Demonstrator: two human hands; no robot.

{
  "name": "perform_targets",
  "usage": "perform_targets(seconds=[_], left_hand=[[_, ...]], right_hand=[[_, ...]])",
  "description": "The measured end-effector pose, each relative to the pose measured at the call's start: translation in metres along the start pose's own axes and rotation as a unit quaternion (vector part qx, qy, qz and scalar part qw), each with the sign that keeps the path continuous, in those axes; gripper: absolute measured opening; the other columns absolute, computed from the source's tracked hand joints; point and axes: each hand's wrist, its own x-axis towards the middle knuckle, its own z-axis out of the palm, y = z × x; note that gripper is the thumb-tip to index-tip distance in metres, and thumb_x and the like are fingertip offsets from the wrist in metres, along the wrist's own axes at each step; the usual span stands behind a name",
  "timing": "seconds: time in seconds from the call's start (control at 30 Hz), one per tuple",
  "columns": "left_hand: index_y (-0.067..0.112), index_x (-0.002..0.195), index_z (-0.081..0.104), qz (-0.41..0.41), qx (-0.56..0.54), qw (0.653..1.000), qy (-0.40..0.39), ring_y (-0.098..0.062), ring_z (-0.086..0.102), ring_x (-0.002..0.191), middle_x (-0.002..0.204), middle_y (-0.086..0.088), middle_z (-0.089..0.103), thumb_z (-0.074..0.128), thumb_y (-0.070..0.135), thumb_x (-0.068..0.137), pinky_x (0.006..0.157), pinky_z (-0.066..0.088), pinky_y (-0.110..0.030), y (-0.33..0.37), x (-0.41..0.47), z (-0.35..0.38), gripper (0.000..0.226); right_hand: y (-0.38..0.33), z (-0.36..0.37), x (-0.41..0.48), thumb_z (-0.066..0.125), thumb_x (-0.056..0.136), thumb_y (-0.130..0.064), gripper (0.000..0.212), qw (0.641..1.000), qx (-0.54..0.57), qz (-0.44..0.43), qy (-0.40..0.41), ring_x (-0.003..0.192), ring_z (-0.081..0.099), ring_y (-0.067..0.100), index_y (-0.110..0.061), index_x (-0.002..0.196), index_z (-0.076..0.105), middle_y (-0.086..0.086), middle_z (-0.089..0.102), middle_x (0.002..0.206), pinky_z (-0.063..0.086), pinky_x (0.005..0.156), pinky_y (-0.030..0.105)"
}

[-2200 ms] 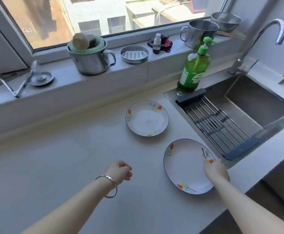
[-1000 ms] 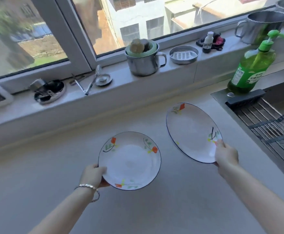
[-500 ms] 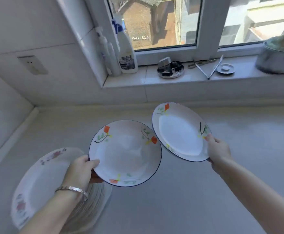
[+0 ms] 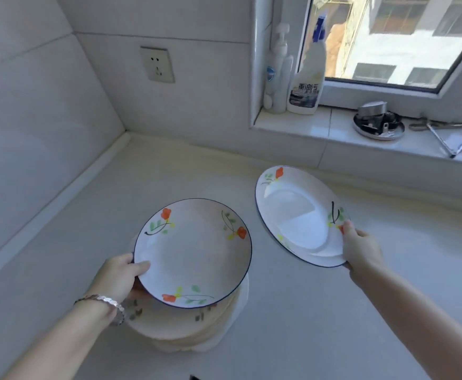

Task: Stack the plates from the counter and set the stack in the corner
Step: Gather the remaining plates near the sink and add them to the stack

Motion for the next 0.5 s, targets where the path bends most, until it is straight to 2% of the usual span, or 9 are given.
perform_targets(seconds=[0.03,0.1,0.17,0.23,0.33,0.43,0.5], left_hand=[[0.008,0.074,0.063,-0.009,-0.001,1.0,-0.003,-0.038,0.065,0.089,0.085,-0.014,0.069,0.052,-0.001,0.088,0.089,0.05,-0.055,-0.005,0.002,-0.004,0.02],[0.005,0.075,0.061,-0.03,-0.017,0.999,-0.016,-0.033,0.065,0.077,0.083,-0.015,0.068,0.049,-0.003,0.09,0.072,0.056,-0.045,-0.01,0.006,-0.009,0.021],[0.004,0.075,0.059,-0.045,-0.026,0.998,-0.024,-0.028,0.063,0.067,0.078,-0.014,0.066,0.046,-0.005,0.091,0.05,0.055,-0.034,-0.011,0.008,-0.012,0.022],[0.004,0.076,0.057,-0.051,-0.02,0.998,-0.026,-0.028,0.062,0.065,0.076,-0.014,0.064,0.045,-0.005,0.092,0.04,0.054,-0.031,-0.012,0.011,-0.017,0.022],[-0.001,0.076,0.057,-0.044,0.032,0.998,-0.019,-0.029,0.06,0.058,0.072,-0.016,0.063,0.047,-0.003,0.091,0.037,0.052,-0.03,-0.015,0.018,-0.025,0.018],[0.0,0.073,0.056,-0.007,0.163,0.987,0.006,-0.023,0.041,0.045,0.061,-0.013,0.052,0.054,0.015,0.08,0.045,0.031,-0.023,-0.015,0.02,-0.03,0.017],[0.003,0.071,0.057,0.006,0.232,0.973,-0.003,-0.023,0.045,0.045,0.056,-0.008,0.056,0.052,0.023,0.073,0.048,0.029,-0.024,-0.013,0.016,-0.03,0.021]], right_hand=[[-0.001,0.004,-0.002,0.041,0.097,-0.026,0.02,1.0,0.0,0.0,-0.005,0.083,0.05,0.024,-0.013,0.093,0.056,0.004,0.053,0.073,0.04,0.055,0.027],[-0.003,0.011,-0.005,0.041,0.097,-0.025,0.019,1.0,0.002,-0.003,-0.015,0.082,0.05,0.024,-0.013,0.093,0.055,0.002,0.051,0.07,0.04,0.055,0.027],[-0.003,0.018,-0.006,0.041,0.097,-0.026,0.02,1.0,0.003,-0.003,-0.02,0.072,0.05,0.025,-0.013,0.093,0.056,0.002,0.05,0.069,0.038,0.054,0.026],[-0.001,0.024,-0.009,0.04,0.097,-0.026,0.021,1.0,-0.003,-0.004,-0.024,0.061,0.047,0.02,-0.012,0.093,0.056,0.002,0.05,0.068,0.037,0.053,0.026],[0.002,0.032,-0.013,0.041,0.097,-0.025,0.022,1.0,-0.013,-0.004,-0.028,0.065,0.047,0.022,-0.012,0.092,0.057,0.001,0.05,0.068,0.037,0.054,0.026],[0.005,0.039,-0.016,0.041,0.097,-0.025,0.022,0.999,-0.017,-0.002,-0.043,0.068,0.049,0.023,-0.011,0.092,0.058,0.001,0.052,0.07,0.039,0.056,0.027],[0.006,0.045,-0.016,0.04,0.096,-0.024,0.023,0.998,-0.024,-0.007,-0.051,0.073,0.049,0.024,-0.011,0.09,0.058,0.001,0.053,0.07,0.04,0.059,0.028]])
